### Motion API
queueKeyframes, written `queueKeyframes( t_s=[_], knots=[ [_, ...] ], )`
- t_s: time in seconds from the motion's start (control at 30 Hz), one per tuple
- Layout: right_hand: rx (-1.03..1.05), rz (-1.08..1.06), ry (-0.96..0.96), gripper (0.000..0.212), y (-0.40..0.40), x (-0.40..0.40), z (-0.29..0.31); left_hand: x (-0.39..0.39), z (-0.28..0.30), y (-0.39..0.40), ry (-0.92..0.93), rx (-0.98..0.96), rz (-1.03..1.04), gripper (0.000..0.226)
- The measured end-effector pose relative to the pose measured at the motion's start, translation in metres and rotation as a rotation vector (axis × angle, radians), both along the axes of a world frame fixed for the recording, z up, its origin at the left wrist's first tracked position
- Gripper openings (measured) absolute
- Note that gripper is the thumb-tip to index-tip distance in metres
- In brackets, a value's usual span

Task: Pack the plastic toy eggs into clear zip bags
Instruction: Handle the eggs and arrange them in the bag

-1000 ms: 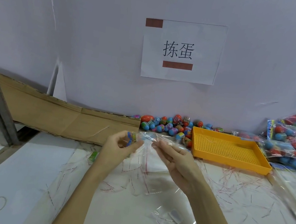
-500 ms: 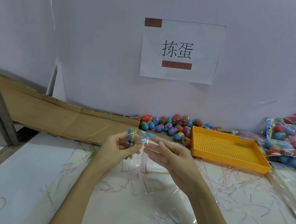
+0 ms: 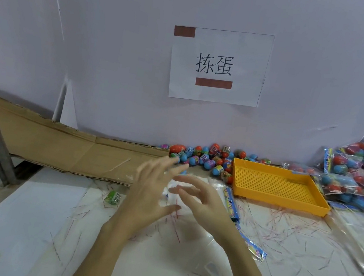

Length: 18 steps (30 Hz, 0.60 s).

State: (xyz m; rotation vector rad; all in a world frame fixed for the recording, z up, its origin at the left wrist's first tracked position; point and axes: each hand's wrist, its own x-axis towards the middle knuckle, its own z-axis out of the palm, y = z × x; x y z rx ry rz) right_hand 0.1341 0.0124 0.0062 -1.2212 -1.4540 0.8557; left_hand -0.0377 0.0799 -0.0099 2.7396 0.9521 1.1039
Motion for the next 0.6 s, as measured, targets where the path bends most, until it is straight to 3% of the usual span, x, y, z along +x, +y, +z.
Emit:
queueKeyframes(
  t_s=[0.13,0.47,0.53,0.6],
  knots=[
    [0.112,0.04,-0.199,0.031,0.0,-0.011,-0.005,0.01,0.004,-0.01,0.049,0.118,0.005,0.073],
    [0.287,-0.104,-0.337,0.025,0.005,-0.011,-0.012,-0.004,0.011,-0.004,-0.066,-0.069,0.029,0.026],
    [0.308,-0.098,-0.357,0.028,0.006,-0.013,-0.013,-0.006,0.01,-0.002,-0.065,-0.098,0.016,0.026],
    [0.297,-0.093,-0.346,0.029,0.005,-0.015,-0.013,-0.005,0.009,-0.003,-0.085,-0.144,-0.004,0.04]
  ],
)
